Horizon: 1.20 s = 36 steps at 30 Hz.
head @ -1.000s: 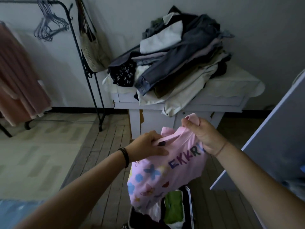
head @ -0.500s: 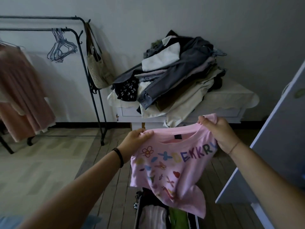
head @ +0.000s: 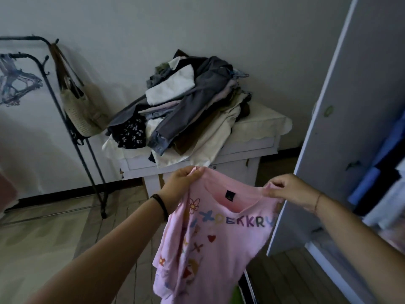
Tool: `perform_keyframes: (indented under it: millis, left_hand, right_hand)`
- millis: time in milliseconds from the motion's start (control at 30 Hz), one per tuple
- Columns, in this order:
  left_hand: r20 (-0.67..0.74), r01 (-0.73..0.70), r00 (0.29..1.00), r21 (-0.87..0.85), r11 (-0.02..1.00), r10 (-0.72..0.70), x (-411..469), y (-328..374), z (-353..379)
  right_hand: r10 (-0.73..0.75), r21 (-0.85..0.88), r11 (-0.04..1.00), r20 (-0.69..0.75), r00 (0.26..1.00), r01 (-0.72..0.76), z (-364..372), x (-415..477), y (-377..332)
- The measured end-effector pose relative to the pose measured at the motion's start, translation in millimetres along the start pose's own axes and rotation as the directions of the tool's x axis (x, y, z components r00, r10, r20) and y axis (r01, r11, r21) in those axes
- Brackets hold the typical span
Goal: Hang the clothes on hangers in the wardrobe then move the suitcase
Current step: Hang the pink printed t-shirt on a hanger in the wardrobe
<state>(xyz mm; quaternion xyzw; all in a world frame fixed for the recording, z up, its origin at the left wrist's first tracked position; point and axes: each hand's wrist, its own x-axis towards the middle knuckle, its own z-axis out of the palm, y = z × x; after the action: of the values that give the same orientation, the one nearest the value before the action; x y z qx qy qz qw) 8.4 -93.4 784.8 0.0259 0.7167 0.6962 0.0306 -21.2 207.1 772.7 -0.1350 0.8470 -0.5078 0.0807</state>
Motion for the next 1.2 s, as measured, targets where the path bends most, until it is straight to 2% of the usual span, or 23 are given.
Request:
perform_keyframes:
  millis: [100, 200, 367, 467, 567, 700, 767, 833, 900, 1000, 1100, 1200]
  left_hand:
    - [0.030, -0.011, 0.999, -0.017, 1.000, 0.012, 15.2, 5.2, 25.6]
    - [0.065, -0.063, 0.996, 0.071, 0.995, 0.059, 33.1, 5.7, 49.5]
    - [0.119, -0.143, 0.986, 0.277, 0.950, 0.114, 61.6, 3.4, 102.8]
    - [0.157, -0.115, 0.985, 0.330, 0.937, 0.066, 76.4, -0.7, 147.1]
    - [0.176, -0.084, 0.984, 0.354, 0.932, 0.022, 96.2, -3.3, 196.6]
    - [0.227, -0.113, 0.973, 0.266, 0.957, 0.052, 124.8, -5.7, 262.3]
    - [0.225, -0.178, 0.968, 0.311, 0.933, 0.110, 143.4, -8.1, 296.4]
    - [0.209, -0.240, 0.963, 0.380, 0.893, 0.170, 164.5, -12.9, 332.0]
    - [0.173, -0.205, 0.973, 0.322, 0.924, 0.156, 180.2, -16.6, 373.2]
    - [0.136, 0.035, 0.990, -0.003, 0.999, -0.035, 193.7, -18.7, 423.4]
    - [0.229, 0.205, 0.960, -0.185, 0.961, -0.161, 212.0, -15.7, 474.1]
    - [0.348, 0.258, 0.920, -0.203, 0.944, -0.177, 225.6, -11.1, 519.0]
  right_hand:
    - [0.033, 0.108, 0.994, -0.061, 0.998, -0.026, -11.5, -17.2, 13.4]
    - [0.078, 0.265, 0.964, -0.183, 0.980, -0.027, -26.5, -32.4, 30.9]
    - [0.210, 0.579, 0.812, -0.415, 0.885, 0.078, -58.3, -52.2, 56.2]
    - [0.254, 0.686, 0.702, -0.490, 0.834, 0.189, -87.6, -61.4, 65.2]
    - [0.264, 0.749, 0.609, -0.502, 0.824, 0.261, -126.3, -68.1, 77.9]
    - [0.288, 0.775, 0.563, -0.511, 0.810, 0.288, -186.1, -82.5, 92.4]
    - [0.289, 0.775, 0.525, -0.551, 0.782, 0.352, -216.5, -91.3, 103.2]
    - [0.276, 0.736, 0.557, -0.600, 0.751, 0.383, -244.0, -98.5, 114.7]
    - [0.249, 0.689, 0.605, -0.640, 0.727, 0.399, -269.8, -106.4, 125.8]
    - [0.238, 0.625, 0.654, -0.705, 0.668, 0.426, -292.1, -114.7, 133.2]
    - [0.238, 0.558, 0.714, -0.762, 0.602, 0.423, -315.6, -127.8, 146.2]
    - [0.293, 0.570, 0.708, -0.774, 0.561, 0.418, -339.3, -139.6, 161.5]
